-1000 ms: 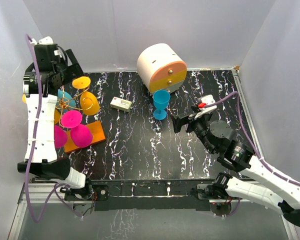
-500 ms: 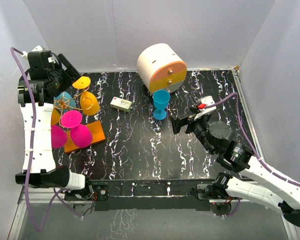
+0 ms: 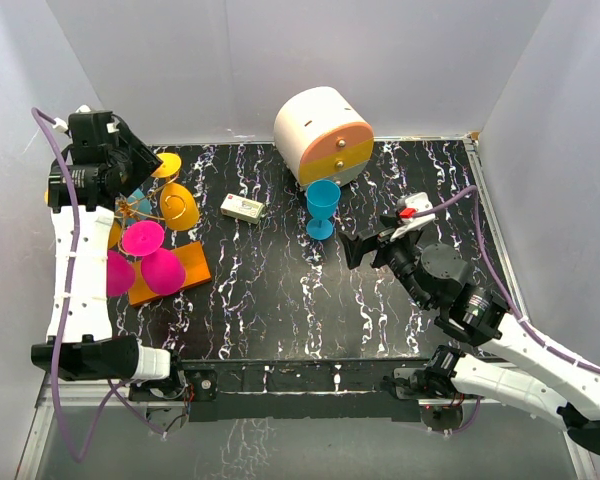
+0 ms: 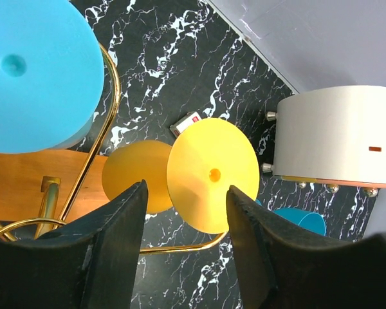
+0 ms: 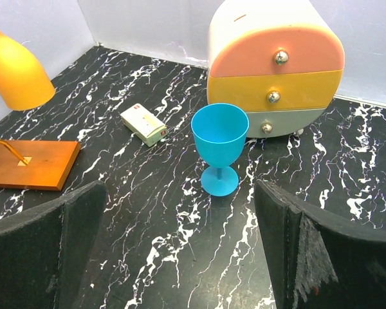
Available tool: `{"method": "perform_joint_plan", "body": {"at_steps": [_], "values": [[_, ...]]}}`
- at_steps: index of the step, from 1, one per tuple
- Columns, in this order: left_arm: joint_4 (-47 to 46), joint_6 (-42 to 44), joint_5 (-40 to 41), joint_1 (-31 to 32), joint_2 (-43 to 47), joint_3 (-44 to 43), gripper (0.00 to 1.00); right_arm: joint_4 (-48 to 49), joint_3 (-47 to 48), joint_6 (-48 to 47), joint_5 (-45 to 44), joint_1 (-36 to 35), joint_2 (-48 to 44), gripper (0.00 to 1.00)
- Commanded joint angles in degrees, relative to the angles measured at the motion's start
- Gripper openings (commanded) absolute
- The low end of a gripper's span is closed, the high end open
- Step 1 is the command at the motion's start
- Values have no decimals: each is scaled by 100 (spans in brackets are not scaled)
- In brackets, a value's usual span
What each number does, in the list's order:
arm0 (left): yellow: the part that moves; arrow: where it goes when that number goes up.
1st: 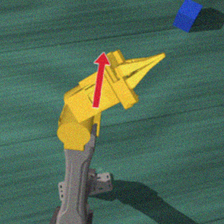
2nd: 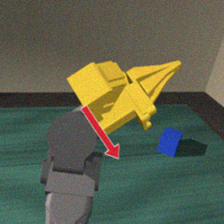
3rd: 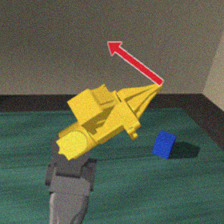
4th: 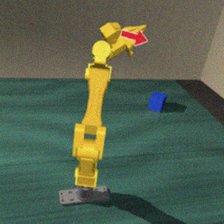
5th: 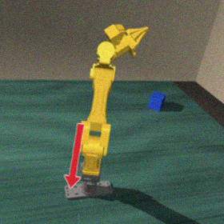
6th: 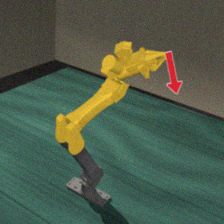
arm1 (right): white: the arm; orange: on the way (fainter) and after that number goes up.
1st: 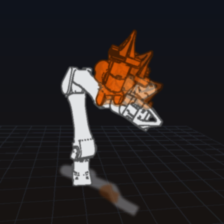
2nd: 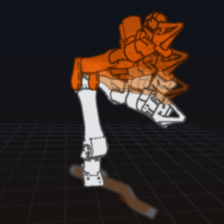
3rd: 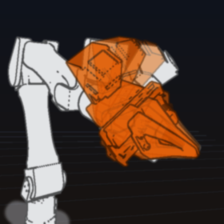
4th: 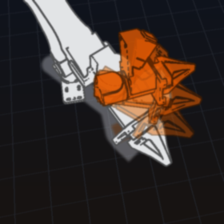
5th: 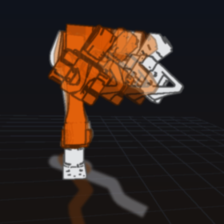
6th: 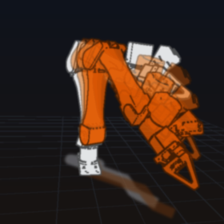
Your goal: Take the wine glass off the wine glass rack
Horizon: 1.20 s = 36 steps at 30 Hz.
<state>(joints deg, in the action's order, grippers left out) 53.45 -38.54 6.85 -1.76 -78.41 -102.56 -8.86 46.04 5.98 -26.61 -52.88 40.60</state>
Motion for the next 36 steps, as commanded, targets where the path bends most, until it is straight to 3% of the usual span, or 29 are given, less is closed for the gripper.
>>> {"method": "perform_joint_plan", "body": {"at_steps": [1,27,36], "values": [[-262,-89,70,-22,223,132,48,240,-7,19,-50,-28,-130,98],[-453,238,280,-17,26,276,26,271,12,22,-79,-23,-71,98],[-408,261,333,-21,-155,250,37,262,19,26,-91,-24,-78,98]]}}
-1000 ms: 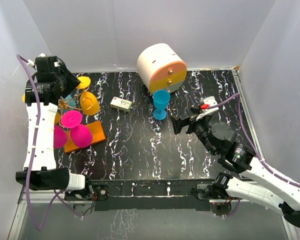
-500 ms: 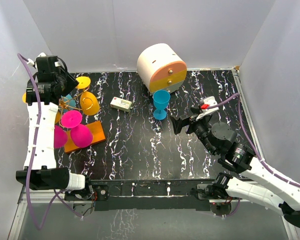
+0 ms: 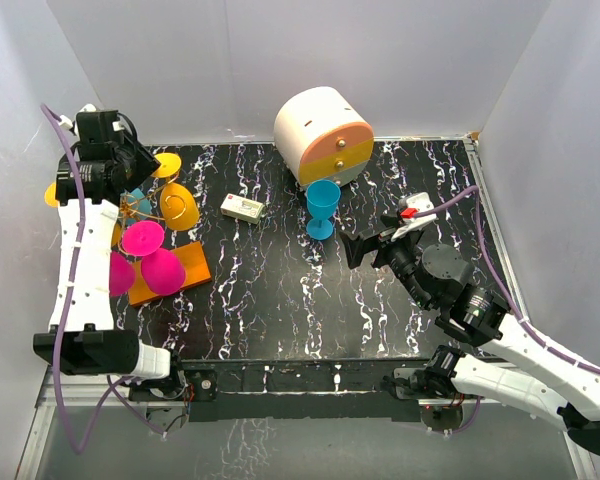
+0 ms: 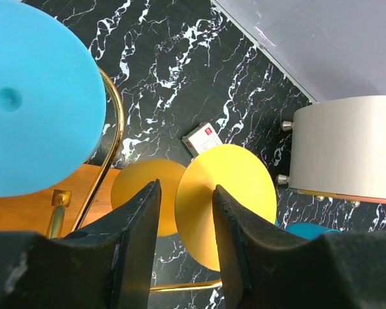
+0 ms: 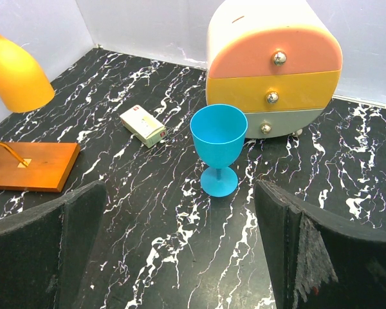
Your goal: Take the wine glass off the wine glass rack
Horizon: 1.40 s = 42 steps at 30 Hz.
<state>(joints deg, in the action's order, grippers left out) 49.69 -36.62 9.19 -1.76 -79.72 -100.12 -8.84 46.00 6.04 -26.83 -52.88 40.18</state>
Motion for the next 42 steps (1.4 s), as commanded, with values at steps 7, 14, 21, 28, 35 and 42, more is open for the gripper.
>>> {"method": "perform_joint_plan", "body": {"at_steps": [7,14,21,28,35,42], "values": [[-86,122,70,-23,-58,11,30,278,27,20,-77,-28,-24,98],[-141,167,85,-17,24,-7,21,303,41,36,-59,-22,11,98],[-217,172,48,-18,100,5,15,347,56,46,-33,-20,75,98],[-422,109,103,-20,381,226,13,373,67,77,0,-29,119,98],[-696,-180,-82,-17,590,541,6,372,78,94,20,-29,143,98],[-937,-543,-99,-19,782,827,0,335,41,133,20,-27,113,98]]}}
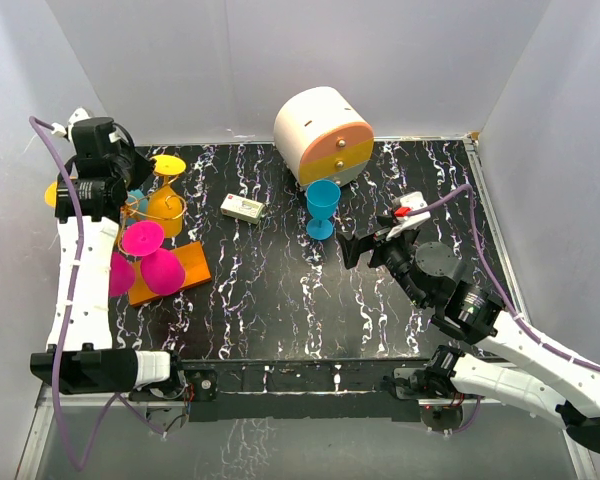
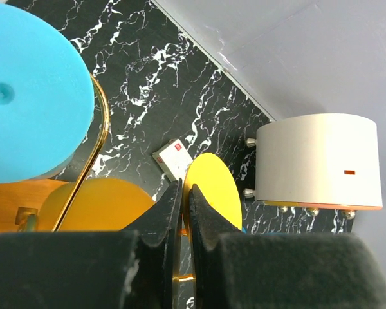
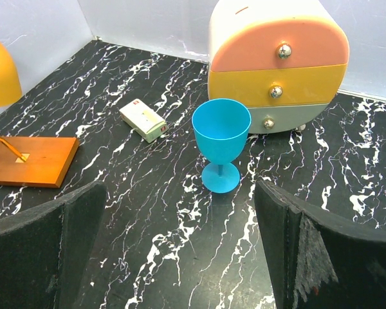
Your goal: Take the wine glass off the wine glass rack
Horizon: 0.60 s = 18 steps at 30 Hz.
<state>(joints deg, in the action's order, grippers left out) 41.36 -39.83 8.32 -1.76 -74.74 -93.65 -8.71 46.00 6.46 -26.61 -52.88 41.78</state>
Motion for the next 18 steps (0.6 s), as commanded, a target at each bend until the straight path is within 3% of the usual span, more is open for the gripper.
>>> {"method": "perform_joint_plan", "body": {"at_steps": [1,18], "values": [[-156,-279,-22,-18,317,240,0,318,41,92,-2,-27,-55,98],[-787,-1338,5,-32,993,1157,0,181,67,131,-11,-24,-135,98]]}}
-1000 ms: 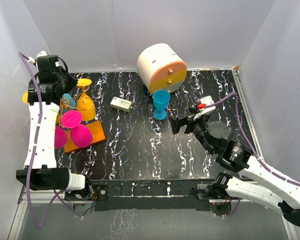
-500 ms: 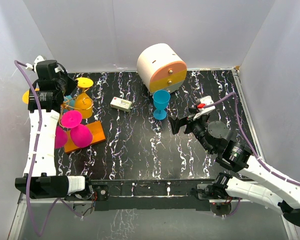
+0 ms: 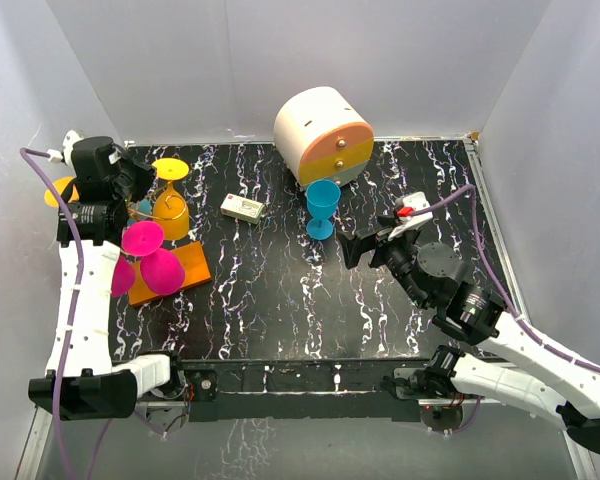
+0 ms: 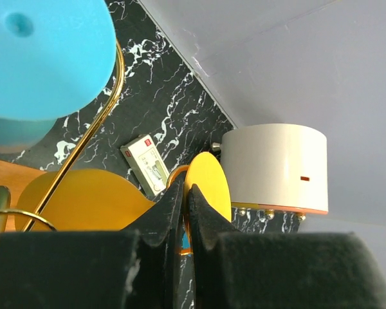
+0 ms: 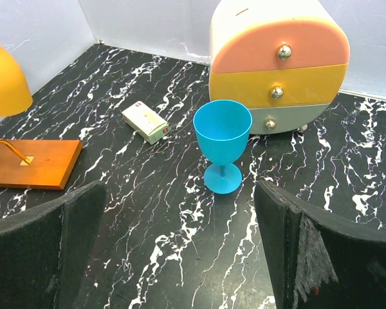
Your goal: Take the wine glass off the wine glass rack
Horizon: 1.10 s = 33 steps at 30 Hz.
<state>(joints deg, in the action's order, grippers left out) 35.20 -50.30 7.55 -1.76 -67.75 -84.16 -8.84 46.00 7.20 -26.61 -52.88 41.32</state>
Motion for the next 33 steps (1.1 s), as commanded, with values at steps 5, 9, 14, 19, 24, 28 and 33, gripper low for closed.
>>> {"method": "perform_joint_plan", "body": {"at_steps": [5,9,14,19,24,28,33], "values": [[-334,-575,141,-45,466,412,0,143,76,79,-11,-22,-107,98],[-517,-863,144,-64,651,640,0,128,76,88,-11,-23,-138,98],[-622,-1132,140,-77,770,751,0,119,76,86,-15,-29,-159,98],[-807,-1311,87,-79,936,903,0,94,74,103,-20,-28,-186,98],[-812,-1355,-116,-87,916,904,0,76,69,114,-28,-29,-210,98],[-725,-1372,-172,-93,910,843,0,68,76,119,-28,-29,-217,98],[-536,-1240,169,-102,1004,688,0,67,67,135,-28,-27,-230,99]]}}
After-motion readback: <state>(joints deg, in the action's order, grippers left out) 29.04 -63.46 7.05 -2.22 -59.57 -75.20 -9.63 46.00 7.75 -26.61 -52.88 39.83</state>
